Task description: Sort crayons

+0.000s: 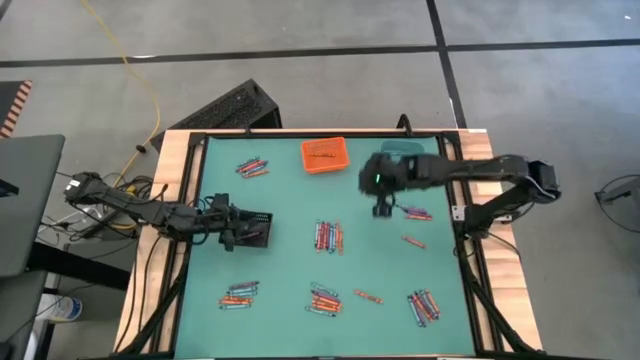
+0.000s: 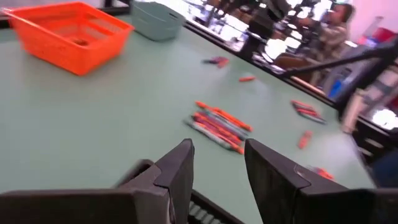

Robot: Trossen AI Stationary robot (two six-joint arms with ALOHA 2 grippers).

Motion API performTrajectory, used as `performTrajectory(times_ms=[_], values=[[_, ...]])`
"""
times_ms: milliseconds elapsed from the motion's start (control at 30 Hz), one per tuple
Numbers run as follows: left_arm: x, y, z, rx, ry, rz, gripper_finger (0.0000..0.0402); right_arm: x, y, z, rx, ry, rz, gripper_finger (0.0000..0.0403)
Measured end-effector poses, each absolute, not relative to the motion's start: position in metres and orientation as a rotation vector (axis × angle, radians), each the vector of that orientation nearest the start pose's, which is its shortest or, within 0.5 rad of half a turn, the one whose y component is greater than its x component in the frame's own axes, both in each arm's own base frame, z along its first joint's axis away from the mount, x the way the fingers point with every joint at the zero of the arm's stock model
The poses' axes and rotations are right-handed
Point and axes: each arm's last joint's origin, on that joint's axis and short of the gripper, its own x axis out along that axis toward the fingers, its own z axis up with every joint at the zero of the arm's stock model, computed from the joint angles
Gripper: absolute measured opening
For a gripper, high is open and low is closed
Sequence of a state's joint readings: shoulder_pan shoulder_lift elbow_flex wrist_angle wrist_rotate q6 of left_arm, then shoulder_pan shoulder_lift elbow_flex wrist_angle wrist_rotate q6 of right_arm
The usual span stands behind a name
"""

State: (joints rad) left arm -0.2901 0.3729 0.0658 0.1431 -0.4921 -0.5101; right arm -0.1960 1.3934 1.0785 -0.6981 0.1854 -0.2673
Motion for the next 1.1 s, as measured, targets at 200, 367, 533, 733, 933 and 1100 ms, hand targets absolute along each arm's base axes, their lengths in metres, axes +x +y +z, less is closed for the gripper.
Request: performTrajectory(times_ms=[200, 367, 533, 733, 933, 1100], values=[[0.116, -0.019, 0.168, -0.396, 0.087, 0.295, 0.0132, 0.238, -0.138, 0.246, -0.236, 1.138, -0.382, 0.0004], [0.116, -0.019, 0.168, -0.402, 0.088, 0.301, 0.0132, 0.218, -0.187, 0.224, -0.152, 1.233, -0.494, 0.0004], [0.116, -0.019, 0.165, -0.394, 0.113, 0.303, 0.0132, 0.211, -0.206, 0.210, -0.153, 1.295, -0.489, 0.0004], [0.116, -0.019, 0.164, -0.387, 0.125, 0.306, 0.0132, 0.211, -0.206, 0.207, -0.151, 1.310, -0.478, 0.0021], [0.116, -0.019, 0.164, -0.385, 0.126, 0.305, 0.0132, 0.211, -0.204, 0.210, -0.179, 1.322, -0.509, 0.0048], [0.116, -0.019, 0.164, -0.385, 0.126, 0.304, 0.0132, 0.212, -0.200, 0.210, -0.223, 1.381, -0.549, 0.0066]])
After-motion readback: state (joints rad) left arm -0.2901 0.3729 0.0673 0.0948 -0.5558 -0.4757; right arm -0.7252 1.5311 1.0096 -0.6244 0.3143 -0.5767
